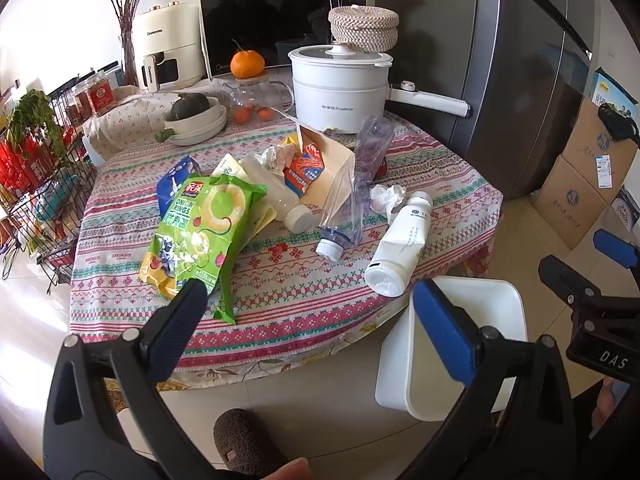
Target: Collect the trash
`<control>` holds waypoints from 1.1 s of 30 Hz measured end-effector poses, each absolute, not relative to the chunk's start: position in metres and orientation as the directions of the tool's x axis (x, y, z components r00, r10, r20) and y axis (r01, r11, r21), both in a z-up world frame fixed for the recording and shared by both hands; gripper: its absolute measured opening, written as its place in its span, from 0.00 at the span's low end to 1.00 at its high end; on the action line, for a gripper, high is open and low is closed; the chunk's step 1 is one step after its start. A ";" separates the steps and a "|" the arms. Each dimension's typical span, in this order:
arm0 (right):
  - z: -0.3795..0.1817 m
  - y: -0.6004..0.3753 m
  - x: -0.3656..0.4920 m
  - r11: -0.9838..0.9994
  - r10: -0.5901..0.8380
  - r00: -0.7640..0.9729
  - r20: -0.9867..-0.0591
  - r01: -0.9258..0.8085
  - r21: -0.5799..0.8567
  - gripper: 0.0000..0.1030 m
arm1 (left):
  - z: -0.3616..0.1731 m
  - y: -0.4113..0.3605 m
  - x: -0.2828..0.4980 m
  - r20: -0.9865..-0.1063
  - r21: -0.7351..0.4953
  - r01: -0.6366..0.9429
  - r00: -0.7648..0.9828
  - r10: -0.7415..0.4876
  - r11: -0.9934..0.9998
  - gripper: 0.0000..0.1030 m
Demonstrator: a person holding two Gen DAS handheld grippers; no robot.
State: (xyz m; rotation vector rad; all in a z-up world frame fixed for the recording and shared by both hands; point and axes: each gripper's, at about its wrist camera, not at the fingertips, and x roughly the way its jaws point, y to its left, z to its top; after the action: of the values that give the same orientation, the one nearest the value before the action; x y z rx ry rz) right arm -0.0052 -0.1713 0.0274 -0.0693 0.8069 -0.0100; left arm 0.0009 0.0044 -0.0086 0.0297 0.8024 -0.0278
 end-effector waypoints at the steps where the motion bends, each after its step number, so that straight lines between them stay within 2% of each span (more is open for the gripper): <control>1: 0.027 -0.171 -0.005 0.998 -0.034 0.690 -0.723 -0.017 -0.063 1.00 | -0.009 0.005 0.000 -0.721 0.014 0.038 0.693 -0.016 0.999 0.99; 14: 0.023 -0.175 0.006 0.998 -0.051 0.668 -0.742 0.000 -0.068 1.00 | -0.008 0.023 0.025 -0.757 -0.006 0.048 0.652 -0.036 0.999 0.99; 16: 0.026 -0.177 0.013 0.999 -0.025 0.654 -0.756 -0.010 -0.042 1.00 | -0.009 0.037 0.036 -0.782 -0.045 0.063 0.619 -0.074 0.997 0.99; 20: 0.039 -0.177 0.035 0.999 0.051 0.638 -0.768 -0.039 0.034 1.00 | -0.010 0.062 0.063 -0.814 -0.008 0.056 0.580 -0.040 0.998 0.99; 24: 0.039 -0.172 0.072 0.990 0.144 0.549 -0.823 -0.068 0.127 1.00 | -0.017 0.088 0.096 -0.839 -0.033 0.025 0.543 -0.041 0.999 0.99; 27: 0.027 -0.169 0.094 0.981 0.190 0.520 -0.833 -0.073 0.179 1.00 | -0.039 0.102 0.111 -0.851 -0.065 0.007 0.522 -0.059 0.998 0.99; 29: 0.008 -0.170 0.104 0.974 0.217 0.506 -0.835 -0.054 0.221 1.00 | -0.054 0.107 0.118 -0.875 -0.117 -0.001 0.474 -0.102 0.993 0.94; 31: -0.011 -0.170 0.110 0.972 0.220 0.448 -0.867 -0.030 0.232 1.00 | -0.063 0.104 0.126 -0.884 -0.158 0.022 0.442 -0.151 0.987 0.94; 33: -0.027 -0.166 0.116 0.968 0.243 0.377 -0.894 -0.039 0.247 1.00 | -0.070 0.099 0.135 -0.892 -0.104 0.015 0.440 -0.100 0.994 0.94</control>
State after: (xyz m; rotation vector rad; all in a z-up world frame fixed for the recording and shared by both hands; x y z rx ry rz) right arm 0.1156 -0.1663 -0.0268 0.1962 1.1728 0.1817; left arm 0.1352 0.0988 -0.0704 -0.0849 1.1134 -0.0713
